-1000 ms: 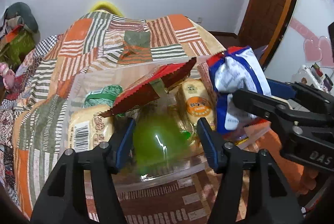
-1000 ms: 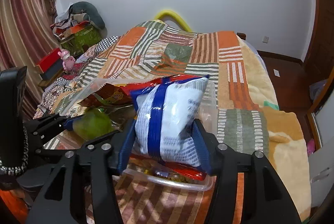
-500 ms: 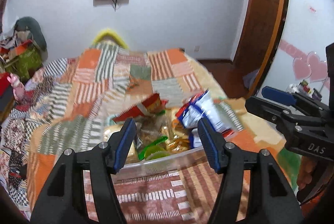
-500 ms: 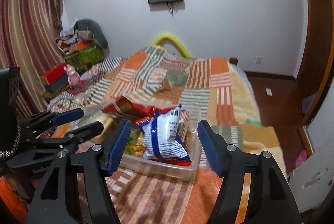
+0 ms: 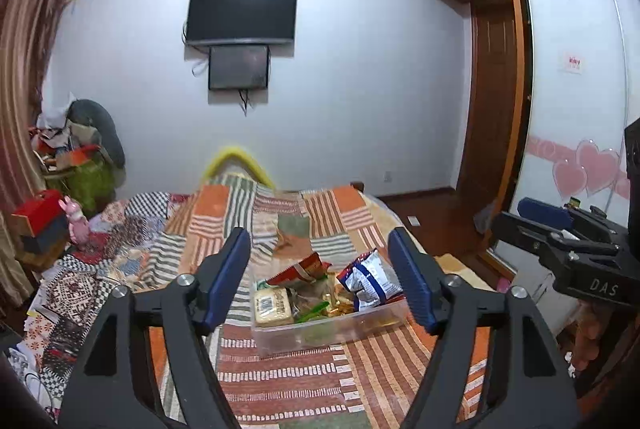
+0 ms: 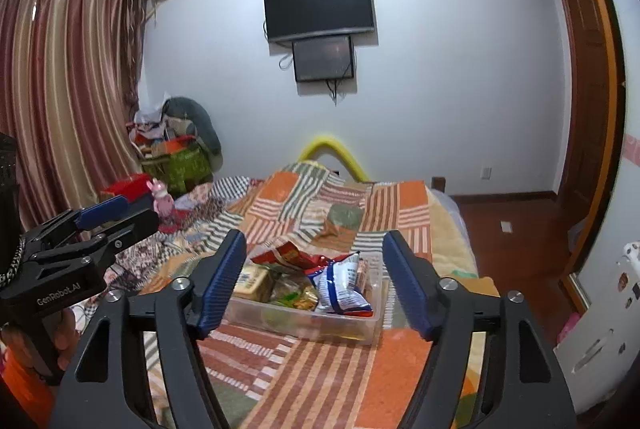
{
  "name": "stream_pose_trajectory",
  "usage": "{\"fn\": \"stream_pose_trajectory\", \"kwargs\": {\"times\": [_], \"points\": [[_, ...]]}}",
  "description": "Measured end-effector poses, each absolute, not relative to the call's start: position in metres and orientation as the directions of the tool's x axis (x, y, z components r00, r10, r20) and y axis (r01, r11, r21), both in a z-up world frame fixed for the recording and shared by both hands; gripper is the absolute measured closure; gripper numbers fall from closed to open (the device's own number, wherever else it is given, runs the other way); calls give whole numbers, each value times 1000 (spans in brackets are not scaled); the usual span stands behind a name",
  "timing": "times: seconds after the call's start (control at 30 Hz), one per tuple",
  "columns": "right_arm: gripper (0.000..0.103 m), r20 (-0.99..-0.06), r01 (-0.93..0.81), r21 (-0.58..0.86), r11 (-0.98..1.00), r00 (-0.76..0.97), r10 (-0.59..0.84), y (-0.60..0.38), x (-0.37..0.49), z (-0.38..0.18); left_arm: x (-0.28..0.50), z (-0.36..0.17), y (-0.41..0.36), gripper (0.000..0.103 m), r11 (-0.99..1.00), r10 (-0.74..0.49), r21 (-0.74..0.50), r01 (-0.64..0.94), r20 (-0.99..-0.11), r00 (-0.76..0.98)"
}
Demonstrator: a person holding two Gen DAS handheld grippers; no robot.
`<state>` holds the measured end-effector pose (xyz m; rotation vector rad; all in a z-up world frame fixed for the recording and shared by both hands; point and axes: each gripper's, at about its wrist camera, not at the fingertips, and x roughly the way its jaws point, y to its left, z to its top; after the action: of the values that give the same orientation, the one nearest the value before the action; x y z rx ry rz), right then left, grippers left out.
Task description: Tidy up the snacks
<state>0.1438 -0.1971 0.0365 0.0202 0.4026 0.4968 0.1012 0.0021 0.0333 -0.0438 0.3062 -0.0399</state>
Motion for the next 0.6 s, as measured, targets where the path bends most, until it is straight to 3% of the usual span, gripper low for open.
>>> {"fn": "stream_pose_trajectory", "kwargs": {"times": [0.13, 0.3, 0.37, 0.6], "points": [[25, -351, -463, 97, 881, 812, 466, -192, 133, 38, 81, 40, 5, 14, 998, -27, -55, 12, -266, 964], [8, -335, -453, 86, 888, 826, 454, -191, 124, 35, 65, 39, 6, 0, 999, -15, -53, 2, -249, 968], [1, -324, -441, 79, 894, 837, 441, -193, 120, 34, 62, 38, 5, 0, 999, -14, -55, 0, -248, 969], [0, -321, -432, 69, 899, 844, 430, -195, 113, 31, 57, 34, 3, 0, 999, -12, -52, -1, -254, 967]]}}
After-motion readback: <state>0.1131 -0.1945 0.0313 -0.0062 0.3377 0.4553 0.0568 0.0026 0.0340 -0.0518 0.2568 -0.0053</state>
